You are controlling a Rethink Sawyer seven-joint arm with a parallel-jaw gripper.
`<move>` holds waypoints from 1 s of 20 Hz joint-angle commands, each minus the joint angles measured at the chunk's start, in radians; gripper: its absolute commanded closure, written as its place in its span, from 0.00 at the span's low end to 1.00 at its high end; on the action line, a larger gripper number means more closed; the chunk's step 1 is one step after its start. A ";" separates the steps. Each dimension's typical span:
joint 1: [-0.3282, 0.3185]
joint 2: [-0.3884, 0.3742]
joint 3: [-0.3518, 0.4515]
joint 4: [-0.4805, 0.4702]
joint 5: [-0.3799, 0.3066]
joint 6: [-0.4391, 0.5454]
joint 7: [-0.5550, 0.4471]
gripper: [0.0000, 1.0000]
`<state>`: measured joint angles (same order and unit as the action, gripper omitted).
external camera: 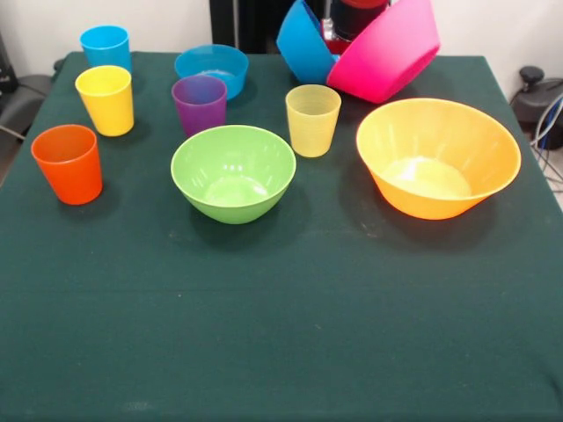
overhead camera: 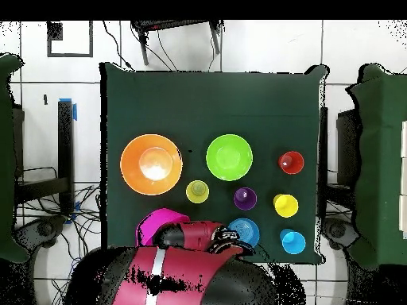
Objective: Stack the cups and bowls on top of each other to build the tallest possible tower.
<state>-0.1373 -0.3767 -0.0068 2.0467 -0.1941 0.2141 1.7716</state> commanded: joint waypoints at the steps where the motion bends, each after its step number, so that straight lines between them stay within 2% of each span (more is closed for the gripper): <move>1: 0.114 0.005 -0.119 0.073 -0.052 -0.507 0.276 0.00; 10: 0.088 0.004 -0.108 0.083 -0.031 -0.507 0.234 0.00; 12: 0.087 -0.010 -0.106 0.090 -0.028 -0.497 0.228 0.00; 17: 0.064 -0.116 -0.091 0.123 -0.033 -0.401 0.203 0.00; 20: 0.074 -0.088 -0.099 0.112 -0.030 -0.433 0.208 0.00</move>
<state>-0.0568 -0.4437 -0.1668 2.1800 -0.2037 -0.2742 1.8620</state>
